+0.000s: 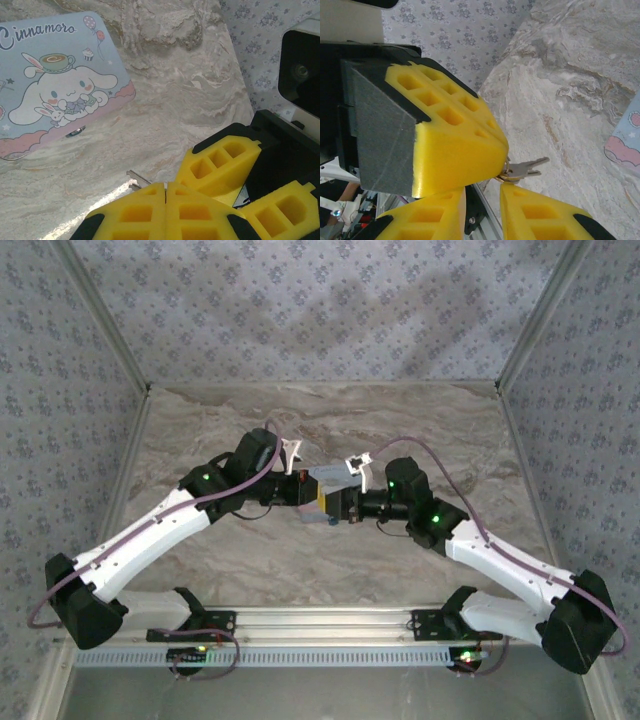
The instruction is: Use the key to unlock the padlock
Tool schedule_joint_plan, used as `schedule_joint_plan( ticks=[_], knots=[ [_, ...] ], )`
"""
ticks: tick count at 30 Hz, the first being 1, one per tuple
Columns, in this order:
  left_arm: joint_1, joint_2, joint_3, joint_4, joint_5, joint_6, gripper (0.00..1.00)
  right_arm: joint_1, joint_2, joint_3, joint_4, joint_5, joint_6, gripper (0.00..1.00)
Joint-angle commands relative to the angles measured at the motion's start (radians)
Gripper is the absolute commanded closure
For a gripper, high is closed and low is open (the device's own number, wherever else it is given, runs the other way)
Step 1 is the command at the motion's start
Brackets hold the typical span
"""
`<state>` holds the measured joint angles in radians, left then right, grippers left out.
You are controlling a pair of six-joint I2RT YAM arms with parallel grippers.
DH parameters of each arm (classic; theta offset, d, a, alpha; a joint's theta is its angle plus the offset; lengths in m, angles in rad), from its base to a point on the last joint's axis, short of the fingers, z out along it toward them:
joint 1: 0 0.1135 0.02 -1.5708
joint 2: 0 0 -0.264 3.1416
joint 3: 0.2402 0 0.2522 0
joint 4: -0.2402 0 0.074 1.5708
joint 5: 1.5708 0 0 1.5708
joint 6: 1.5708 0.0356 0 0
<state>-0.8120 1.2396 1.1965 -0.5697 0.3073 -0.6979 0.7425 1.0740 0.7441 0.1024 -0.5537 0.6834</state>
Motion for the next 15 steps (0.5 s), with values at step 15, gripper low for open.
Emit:
schedule_joint_plan(
  ticks=[15],
  knots=[
    [-0.007,-0.011,0.024,0.031,0.037,-0.012,1.0,0.0,-0.026,0.046,-0.034,0.05,-0.046,0.63]
  ],
)
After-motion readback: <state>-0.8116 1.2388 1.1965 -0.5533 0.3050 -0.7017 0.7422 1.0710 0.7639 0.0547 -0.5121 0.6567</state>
